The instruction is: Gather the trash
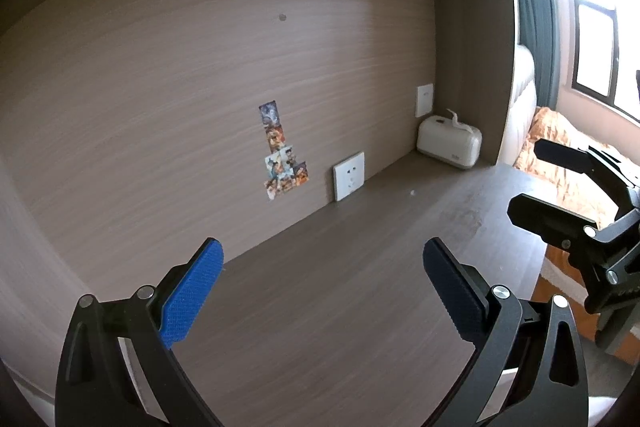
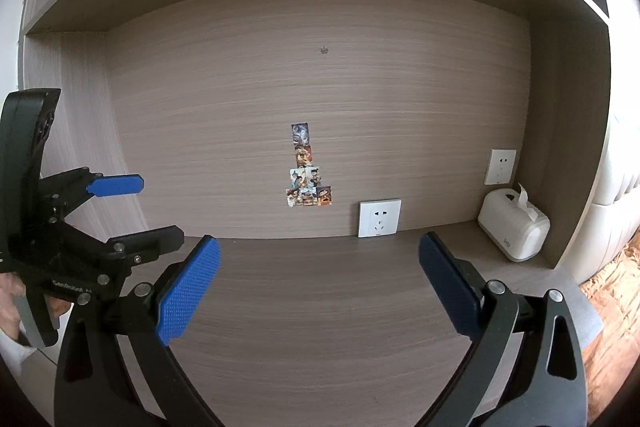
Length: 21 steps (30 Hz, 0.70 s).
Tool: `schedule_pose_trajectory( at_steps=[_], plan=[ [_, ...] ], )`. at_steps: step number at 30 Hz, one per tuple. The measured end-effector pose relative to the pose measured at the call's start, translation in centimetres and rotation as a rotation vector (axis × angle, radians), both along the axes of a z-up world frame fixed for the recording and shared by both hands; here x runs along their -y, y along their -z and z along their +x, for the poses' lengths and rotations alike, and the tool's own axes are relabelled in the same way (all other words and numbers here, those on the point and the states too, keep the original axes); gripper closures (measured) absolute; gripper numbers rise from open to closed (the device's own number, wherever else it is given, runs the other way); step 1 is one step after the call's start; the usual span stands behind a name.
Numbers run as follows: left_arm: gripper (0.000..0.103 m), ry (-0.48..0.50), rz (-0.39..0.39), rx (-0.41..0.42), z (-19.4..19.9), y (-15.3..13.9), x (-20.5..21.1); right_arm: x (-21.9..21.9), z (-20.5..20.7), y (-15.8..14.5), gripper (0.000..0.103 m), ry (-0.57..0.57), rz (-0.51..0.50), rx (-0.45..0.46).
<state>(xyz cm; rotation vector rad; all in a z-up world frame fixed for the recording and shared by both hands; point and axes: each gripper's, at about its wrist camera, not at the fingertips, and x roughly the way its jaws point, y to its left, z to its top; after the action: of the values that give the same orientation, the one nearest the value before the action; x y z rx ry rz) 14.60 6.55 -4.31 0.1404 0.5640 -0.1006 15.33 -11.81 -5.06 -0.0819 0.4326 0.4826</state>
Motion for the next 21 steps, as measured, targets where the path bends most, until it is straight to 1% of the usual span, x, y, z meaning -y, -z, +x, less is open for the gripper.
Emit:
schedule_pose_trajectory(
  at_steps=[13,15,21],
  plan=[
    [0.005,0.008,0.008,0.002,0.51,0.0,0.07,0.41,-0.19,-0.27,0.004,-0.007,-0.004,0.004],
    [0.005,-0.001,0.012,0.004,-0.05,-0.14,0.17,0.49,-0.14,-0.27,0.004,-0.01,-0.001,0.001],
    [0.005,-0.01,0.011,0.015,0.32,-0.32,0.11,0.58,-0.23,-0.2,0.004,-0.016,-0.013,0.011]
  ],
)
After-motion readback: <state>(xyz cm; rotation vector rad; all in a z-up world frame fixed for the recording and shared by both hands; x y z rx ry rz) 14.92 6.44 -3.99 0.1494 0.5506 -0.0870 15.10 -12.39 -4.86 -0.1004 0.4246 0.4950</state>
